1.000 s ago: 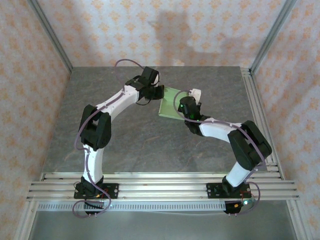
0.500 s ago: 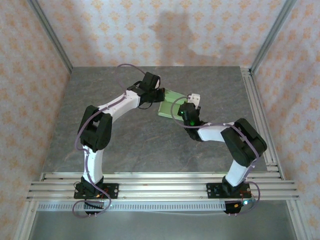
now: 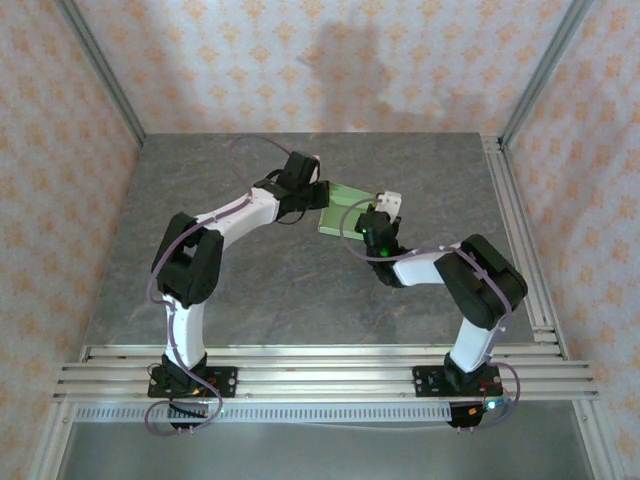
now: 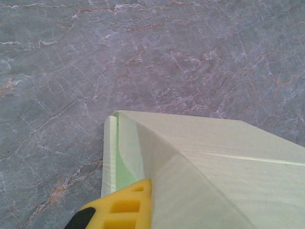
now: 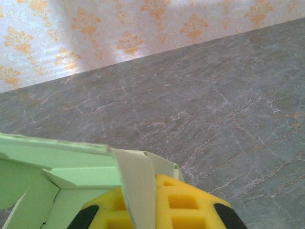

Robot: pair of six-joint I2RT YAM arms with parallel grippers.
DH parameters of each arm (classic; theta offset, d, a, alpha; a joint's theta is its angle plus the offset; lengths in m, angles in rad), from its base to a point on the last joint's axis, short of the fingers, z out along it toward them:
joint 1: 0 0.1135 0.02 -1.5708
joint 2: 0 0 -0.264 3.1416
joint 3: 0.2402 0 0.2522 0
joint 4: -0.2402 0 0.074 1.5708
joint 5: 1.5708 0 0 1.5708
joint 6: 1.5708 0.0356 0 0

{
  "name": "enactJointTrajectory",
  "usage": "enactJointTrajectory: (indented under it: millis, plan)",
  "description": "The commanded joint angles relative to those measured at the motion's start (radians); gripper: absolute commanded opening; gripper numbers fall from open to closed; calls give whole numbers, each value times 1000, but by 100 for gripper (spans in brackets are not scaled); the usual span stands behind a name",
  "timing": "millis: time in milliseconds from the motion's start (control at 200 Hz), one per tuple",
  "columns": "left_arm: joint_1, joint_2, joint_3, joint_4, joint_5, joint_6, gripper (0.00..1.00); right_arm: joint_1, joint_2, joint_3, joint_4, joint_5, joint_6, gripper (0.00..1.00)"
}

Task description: Fold the paper box

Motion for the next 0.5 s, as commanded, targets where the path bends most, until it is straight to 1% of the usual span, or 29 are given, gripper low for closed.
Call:
enactJointTrajectory:
  millis: [0,155,230,250,340,496]
  plan:
    - [-11,-43,-38,16,-4,-18,0,29,34,-22,65,14,16,0]
    - [-11,-60,-79,46,-5,-30,0,38,50,-46,123,5,23,0]
    - [-12,-60,-104,61,-9,-34,0,48,55,-56,144,16,16,0]
    - [-13,-90,-115,68,-10,-36,0,50,55,-59,147,19,16,0]
    - [-13,-104,-152,90,-14,-44,0,62,61,-78,169,24,29,0]
    - [-14,-122,-211,126,-19,-55,0,86,103,-99,233,43,23,0]
